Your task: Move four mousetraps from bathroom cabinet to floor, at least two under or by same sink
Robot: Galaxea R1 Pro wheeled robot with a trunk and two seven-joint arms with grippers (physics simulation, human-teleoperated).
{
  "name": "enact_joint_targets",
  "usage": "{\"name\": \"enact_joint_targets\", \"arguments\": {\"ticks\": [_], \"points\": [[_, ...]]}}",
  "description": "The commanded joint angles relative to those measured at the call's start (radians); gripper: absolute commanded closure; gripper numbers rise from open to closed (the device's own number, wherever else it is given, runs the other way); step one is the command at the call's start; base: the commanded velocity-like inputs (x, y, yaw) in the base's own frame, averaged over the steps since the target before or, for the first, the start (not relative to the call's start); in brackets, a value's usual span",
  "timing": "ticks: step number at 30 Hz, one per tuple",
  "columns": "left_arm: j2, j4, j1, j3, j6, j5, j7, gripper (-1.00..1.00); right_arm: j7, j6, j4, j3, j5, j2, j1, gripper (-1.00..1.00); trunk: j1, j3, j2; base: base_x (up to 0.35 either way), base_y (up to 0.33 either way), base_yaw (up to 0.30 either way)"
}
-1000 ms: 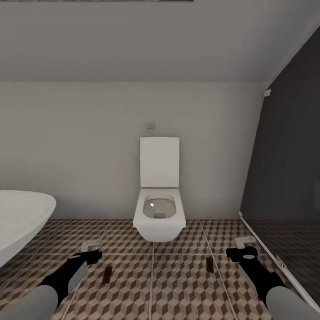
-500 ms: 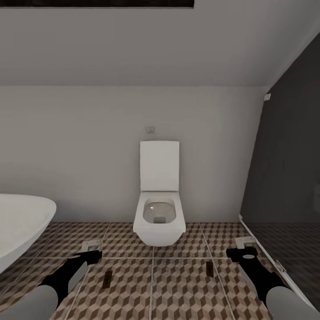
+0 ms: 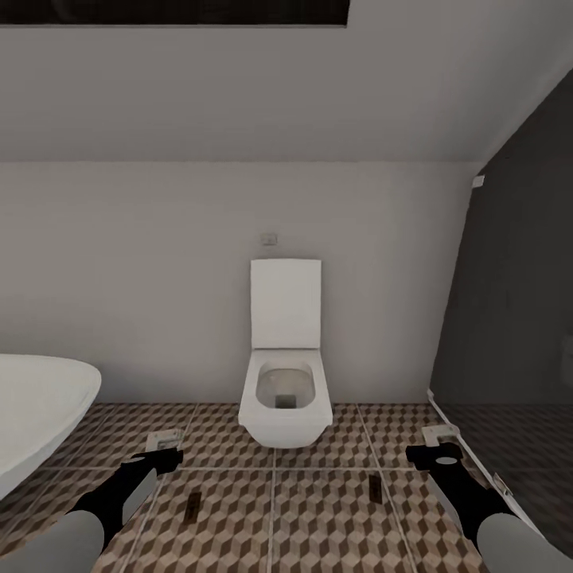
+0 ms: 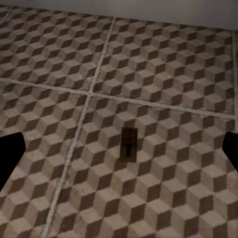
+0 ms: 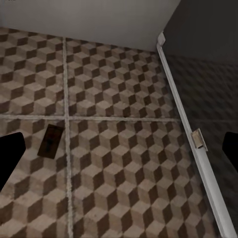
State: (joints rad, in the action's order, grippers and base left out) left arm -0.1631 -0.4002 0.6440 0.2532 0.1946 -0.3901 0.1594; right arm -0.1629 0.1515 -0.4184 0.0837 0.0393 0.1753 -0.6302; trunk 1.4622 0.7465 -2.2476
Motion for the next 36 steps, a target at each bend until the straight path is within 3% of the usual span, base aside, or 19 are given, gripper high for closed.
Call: {"name": "enact_joint_targets", "arguments": {"ticks": [1,13,18,21,36], "points": [[-0.001,-0.002,0.0,0.009,0.005,-0.01,0.008,-1.0,-0.006,0.009,-0.001,0.008,0.003,0.001,0.0,-1.0,-0.004,-0.002,0.007,0.0,0.0,0.0],[0.018,0.007,0.0,0.008,0.004,-0.013,0.008,-1.0,-0.008,0.008,0.015,0.008,0.0,0.0,0.0,-1.0,-0.05,-0.04,0.091,0.0,0.0,0.0],[0.022,0.01,0.0,0.008,0.004,-0.014,0.008,-1.0,-0.009,0.004,0.063,0.008,0.002,0.0,0.0,-1.0,-0.069,-0.055,0.126,0.0,0.0,0.0],[0.026,0.024,0.0,0.008,0.003,-0.015,0.008,-1.0,-0.009,-0.045,0.114,0.008,0.002,-0.002,0.001,-1.0,-0.081,-0.065,0.147,0.0,0.0,0.0],[0.046,0.08,0.0,0.008,0.001,-0.013,0.01,-1.0,-0.012,-0.07,0.127,0.008,0.002,0.002,0.001,-1.0,-0.138,-0.112,0.252,0.0,0.0,0.0]]}}
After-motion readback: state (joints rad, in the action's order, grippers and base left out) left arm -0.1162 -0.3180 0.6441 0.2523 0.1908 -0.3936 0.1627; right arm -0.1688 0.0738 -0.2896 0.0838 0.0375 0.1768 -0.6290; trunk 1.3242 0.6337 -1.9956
